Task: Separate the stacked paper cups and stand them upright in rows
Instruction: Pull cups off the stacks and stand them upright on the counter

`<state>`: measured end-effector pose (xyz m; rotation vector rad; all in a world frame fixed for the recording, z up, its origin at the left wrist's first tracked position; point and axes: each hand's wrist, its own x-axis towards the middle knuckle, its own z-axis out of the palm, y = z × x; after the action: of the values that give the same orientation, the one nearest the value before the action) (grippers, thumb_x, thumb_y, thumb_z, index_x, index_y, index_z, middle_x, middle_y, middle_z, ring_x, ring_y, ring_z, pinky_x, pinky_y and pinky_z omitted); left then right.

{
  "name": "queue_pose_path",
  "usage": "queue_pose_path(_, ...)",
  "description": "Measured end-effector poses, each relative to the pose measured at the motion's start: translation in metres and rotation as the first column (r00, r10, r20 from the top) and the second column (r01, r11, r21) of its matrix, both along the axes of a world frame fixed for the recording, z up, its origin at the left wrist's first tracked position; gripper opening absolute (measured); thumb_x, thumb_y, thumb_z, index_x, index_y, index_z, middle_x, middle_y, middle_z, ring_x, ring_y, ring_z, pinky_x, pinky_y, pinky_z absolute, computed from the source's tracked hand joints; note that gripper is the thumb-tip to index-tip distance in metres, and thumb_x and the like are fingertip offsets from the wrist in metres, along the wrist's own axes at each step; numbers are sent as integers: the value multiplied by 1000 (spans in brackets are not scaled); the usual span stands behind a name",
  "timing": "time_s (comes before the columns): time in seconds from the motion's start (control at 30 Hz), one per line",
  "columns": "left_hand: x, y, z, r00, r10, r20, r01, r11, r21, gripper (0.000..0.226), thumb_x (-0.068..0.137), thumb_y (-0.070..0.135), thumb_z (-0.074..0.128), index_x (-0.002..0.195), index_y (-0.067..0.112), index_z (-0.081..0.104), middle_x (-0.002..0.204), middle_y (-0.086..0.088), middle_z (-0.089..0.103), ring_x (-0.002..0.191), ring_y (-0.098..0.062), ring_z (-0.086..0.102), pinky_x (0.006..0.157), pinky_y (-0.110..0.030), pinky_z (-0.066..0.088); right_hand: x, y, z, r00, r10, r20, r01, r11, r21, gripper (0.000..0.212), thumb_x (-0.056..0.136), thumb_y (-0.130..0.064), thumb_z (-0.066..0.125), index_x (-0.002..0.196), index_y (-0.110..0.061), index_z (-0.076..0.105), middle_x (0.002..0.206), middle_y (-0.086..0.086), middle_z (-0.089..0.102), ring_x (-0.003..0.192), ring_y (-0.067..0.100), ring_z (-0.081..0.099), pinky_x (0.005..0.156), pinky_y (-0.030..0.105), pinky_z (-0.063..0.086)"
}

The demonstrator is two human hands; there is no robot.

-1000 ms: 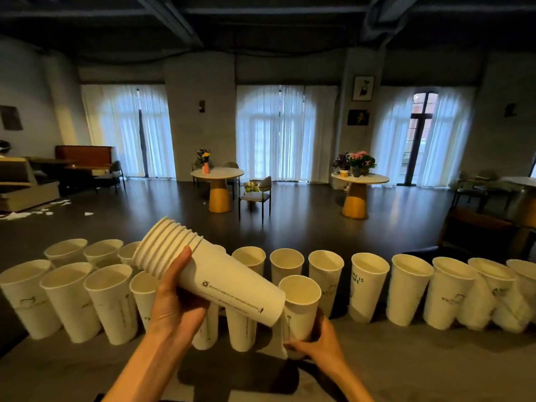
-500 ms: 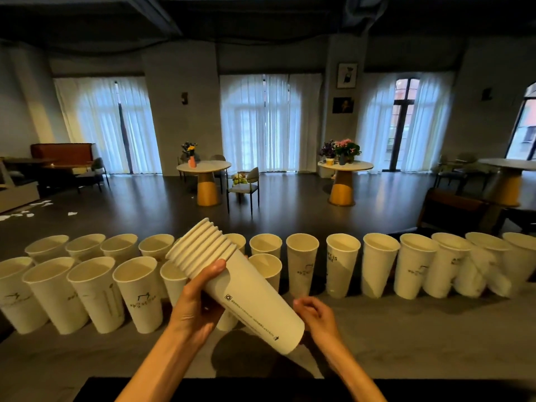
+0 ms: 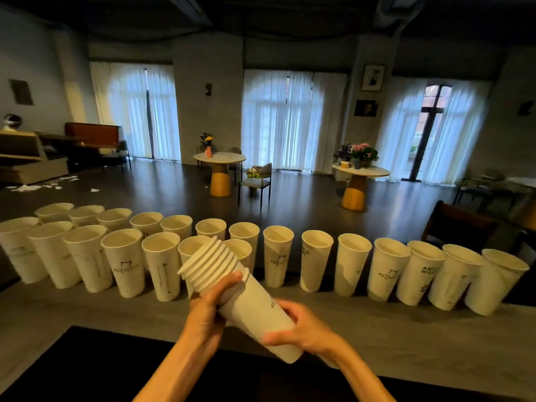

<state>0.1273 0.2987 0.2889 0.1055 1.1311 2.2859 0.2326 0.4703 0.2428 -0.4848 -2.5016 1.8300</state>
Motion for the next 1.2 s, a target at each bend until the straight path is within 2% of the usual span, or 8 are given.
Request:
queue_pose_path(0.13, -12, -13, 13, 997, 63, 46, -68, 993, 101, 111, 16, 26, 100, 120, 25, 59, 123, -11, 65, 116, -31, 58, 90, -53, 51, -11, 17, -26, 991, -107, -83, 123, 966, 227, 81, 58, -30, 89, 117, -59, 42, 126, -21, 46, 127, 7, 38, 108, 41, 41)
queue_pose_path(0.3, -48, -36, 36, 993, 57, 103, -84, 957, 279, 82, 59, 24, 87, 135, 21, 58, 127, -11, 69, 118, -30, 62, 79, -49, 56, -40, 8, -32, 905, -368, -215, 378, 926, 4, 81, 54, -28, 94, 115, -36, 42, 114, -12, 54, 121, 14, 49, 109, 39, 39)
queue_pose_path(0.47, -73, -47, 48, 992, 44, 117, -81, 941, 329, 71, 58, 27, 85, 125, 21, 63, 120, -11, 72, 114, -28, 64, 80, -48, 57, -66, 25, -53, 854, -500, -143, 481, 864, -147, 146, 21, -37, 98, 148, -24, 27, 144, 1, 48, 135, 25, 43, 113, 51, 34)
queue_pose_path(0.8, -87, -36, 52, 998, -66, 5, 63, 971, 230, 31, 73, 13, 68, 103, 18, 62, 99, -11, 70, 96, -25, 62, 78, -46, 55, -78, 14, -50, 847, -510, -150, 510, 859, -43, 120, 38, -39, 98, 139, -31, 33, 131, -13, 51, 126, 13, 47, 106, 40, 43)
queue_pose_path(0.93, -73, -12, 46, 970, -243, -20, 242, 948, 208, 51, 58, 12, 84, 104, 14, 64, 85, -10, 76, 92, -26, 64, 57, -36, 61, -34, 7, -28, 780, -613, -127, 600, 790, -125, 80, 53, -42, 89, 118, -6, 58, 102, 6, 65, 85, 13, 65, 62, 19, 54)
queue_pose_path(1.03, -49, 8, 37, 916, -401, -6, 396, 902, 171, 97, 16, 17, 97, 107, 13, 64, 80, -13, 77, 94, -33, 64, 76, -48, 55, -8, -1, 7, 870, -493, -3, 465, 824, -324, 69, 75, -58, 59, 118, -5, 66, 111, 16, 70, 95, 20, 69, 79, 26, 56)
queue_pose_path(1.1, -29, 15, 35, 892, -450, -37, 451, 881, 143, 70, 40, 8, 89, 106, 12, 64, 73, -12, 76, 91, -33, 63, 81, -49, 51, 8, -6, 23, 948, -319, -14, 275, 839, -470, 66, 88, -62, 43, 124, -12, 66, 117, 15, 69, 104, 26, 67, 93, 36, 53)
queue_pose_path(1.2, -13, 29, 30, 913, -407, -38, 408, 905, 121, 60, 48, -1, 80, 105, 11, 65, 85, -17, 76, 91, -33, 64, 84, -48, 52, 29, -1, 23, 982, -187, 28, 182, 897, -403, 68, 79, -56, 69, 132, -13, 59, 112, 11, 69, 94, 20, 70, 86, 33, 55)
